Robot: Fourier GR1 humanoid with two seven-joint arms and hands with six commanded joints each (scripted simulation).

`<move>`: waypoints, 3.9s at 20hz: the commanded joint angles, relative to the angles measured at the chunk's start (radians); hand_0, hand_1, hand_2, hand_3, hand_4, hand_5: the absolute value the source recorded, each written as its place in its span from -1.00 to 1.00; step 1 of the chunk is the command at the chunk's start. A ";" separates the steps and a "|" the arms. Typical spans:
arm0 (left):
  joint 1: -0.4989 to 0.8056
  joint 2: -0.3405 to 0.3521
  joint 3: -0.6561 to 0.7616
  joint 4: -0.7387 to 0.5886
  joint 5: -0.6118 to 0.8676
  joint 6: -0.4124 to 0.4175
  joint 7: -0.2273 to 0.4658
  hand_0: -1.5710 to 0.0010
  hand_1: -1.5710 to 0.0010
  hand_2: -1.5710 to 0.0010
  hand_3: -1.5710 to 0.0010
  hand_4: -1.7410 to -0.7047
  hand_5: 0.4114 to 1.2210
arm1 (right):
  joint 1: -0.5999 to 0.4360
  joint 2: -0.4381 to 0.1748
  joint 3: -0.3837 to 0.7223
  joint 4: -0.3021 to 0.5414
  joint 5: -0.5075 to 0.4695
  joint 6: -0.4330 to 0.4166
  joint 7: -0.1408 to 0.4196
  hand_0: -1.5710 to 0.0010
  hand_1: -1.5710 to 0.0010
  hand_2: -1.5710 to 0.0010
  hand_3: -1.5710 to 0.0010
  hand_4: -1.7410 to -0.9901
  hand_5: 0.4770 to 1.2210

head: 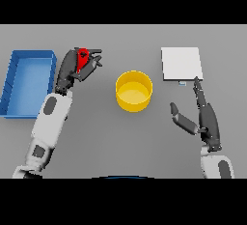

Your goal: Pick up the red beaker and tilt it to pour out 1 green nut into yellow bowl. Pick up the yellow bowl and place it on the metallic measuring scale.

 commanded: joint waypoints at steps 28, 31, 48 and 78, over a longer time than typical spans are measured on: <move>-0.429 0.236 -0.751 0.100 -0.678 -0.313 0.256 -1.00 -1.00 -1.00 -0.70 -0.94 0.99 | 0.023 0.033 0.002 -0.004 -0.030 0.007 -0.003 1.00 1.00 1.00 1.00 0.19 -0.48; -0.483 0.232 -0.833 0.139 -0.726 -0.348 0.209 -1.00 -1.00 -1.00 -0.85 -0.96 0.99 | 0.029 0.041 -0.006 -0.014 -0.053 0.010 0.004 1.00 1.00 1.00 1.00 0.19 -0.53; -0.727 0.189 -1.188 0.297 -0.915 -0.448 0.069 -1.00 -1.00 -1.00 -1.00 -0.99 1.00 | 0.009 0.039 0.000 0.006 0.009 -0.033 0.033 1.00 1.00 1.00 1.00 0.40 -0.71; -0.827 0.567 -0.574 0.675 -0.106 -0.107 0.248 -1.00 -1.00 -1.00 -0.80 -1.00 1.00 | -0.025 0.029 -0.008 0.063 -0.032 0.000 -0.065 1.00 1.00 1.00 1.00 0.38 -0.69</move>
